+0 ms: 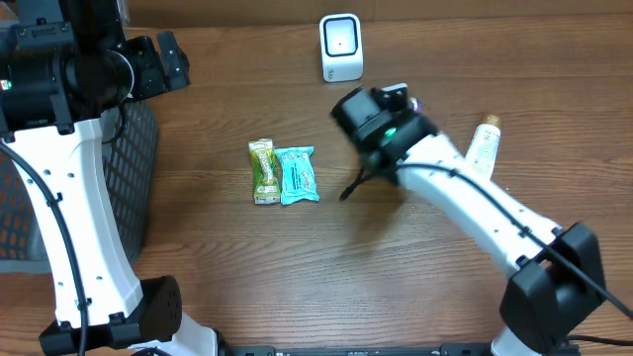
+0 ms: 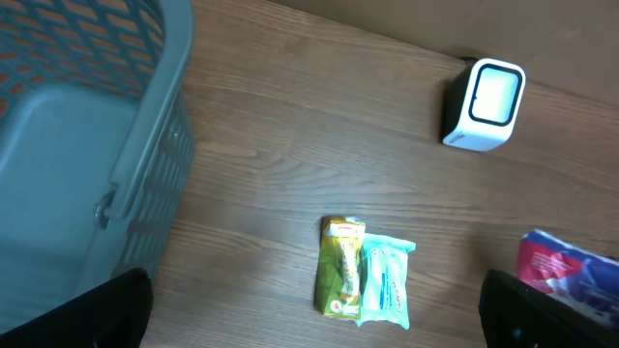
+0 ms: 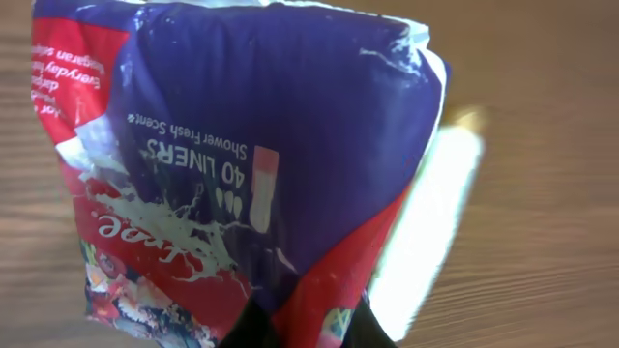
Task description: Scan the item barcode
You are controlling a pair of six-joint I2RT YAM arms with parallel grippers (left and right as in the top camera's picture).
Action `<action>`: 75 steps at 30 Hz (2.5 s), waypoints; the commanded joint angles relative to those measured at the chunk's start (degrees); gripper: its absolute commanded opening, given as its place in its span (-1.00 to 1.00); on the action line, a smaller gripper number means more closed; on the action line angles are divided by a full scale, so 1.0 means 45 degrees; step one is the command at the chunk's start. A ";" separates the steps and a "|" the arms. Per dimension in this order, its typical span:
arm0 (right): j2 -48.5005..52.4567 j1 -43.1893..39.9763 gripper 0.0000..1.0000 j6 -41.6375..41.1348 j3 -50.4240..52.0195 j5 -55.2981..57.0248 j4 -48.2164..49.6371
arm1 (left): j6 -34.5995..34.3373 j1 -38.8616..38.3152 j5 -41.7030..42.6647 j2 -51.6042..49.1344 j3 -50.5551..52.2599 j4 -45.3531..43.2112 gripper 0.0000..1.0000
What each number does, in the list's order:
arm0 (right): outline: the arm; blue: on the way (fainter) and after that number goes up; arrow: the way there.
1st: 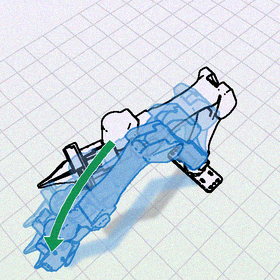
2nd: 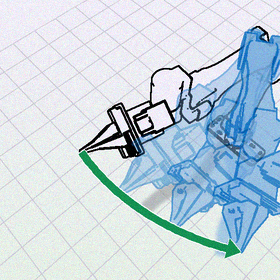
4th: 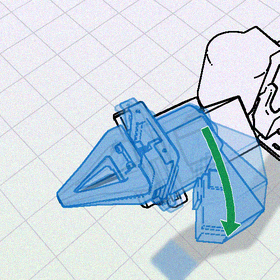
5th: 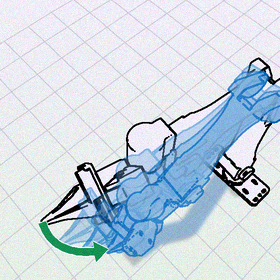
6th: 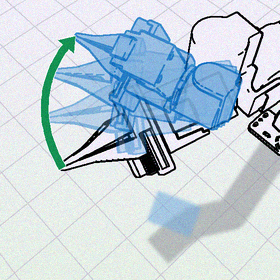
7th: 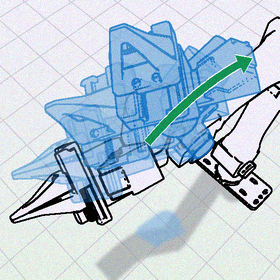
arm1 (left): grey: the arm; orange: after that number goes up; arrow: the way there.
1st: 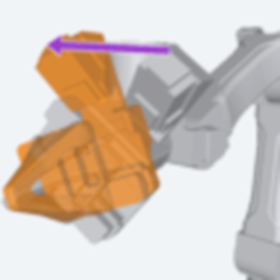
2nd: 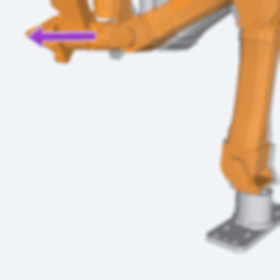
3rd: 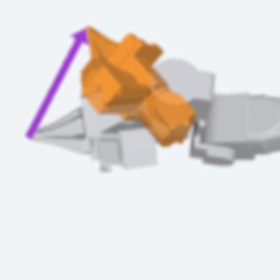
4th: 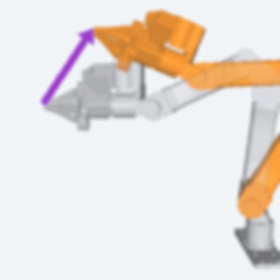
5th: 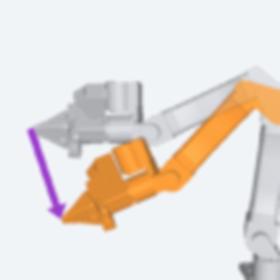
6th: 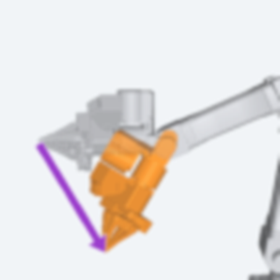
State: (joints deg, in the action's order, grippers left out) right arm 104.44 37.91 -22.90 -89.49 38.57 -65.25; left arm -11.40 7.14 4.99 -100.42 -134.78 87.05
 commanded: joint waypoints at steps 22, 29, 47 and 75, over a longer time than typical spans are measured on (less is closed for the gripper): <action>0.2565 0.0811 -0.93 0.3589 -0.0126 0.4663 0.0039 | 0.0248 -0.0005 0.0126 -0.0044 -0.0238 -0.0053 0.99; 0.2686 0.1127 -0.60 0.3570 -0.0131 0.2540 0.0131 | 0.0248 -0.0005 0.0131 -0.0044 -0.0238 -0.0053 0.99; 0.2662 0.2171 -0.29 0.3512 -0.0151 -0.7193 0.0389 | 0.0248 -0.0005 0.0126 -0.0044 -0.0238 -0.0053 0.99; 0.1681 -0.6198 0.69 -0.1613 -0.0107 -1.2643 0.1462 | 0.0248 -0.0005 0.0126 -0.0044 -0.0238 -0.0053 0.99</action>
State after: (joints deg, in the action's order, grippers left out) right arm 111.48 15.16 -21.58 -93.67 -11.55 -60.62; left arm -11.40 7.14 5.02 -100.42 -134.78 87.05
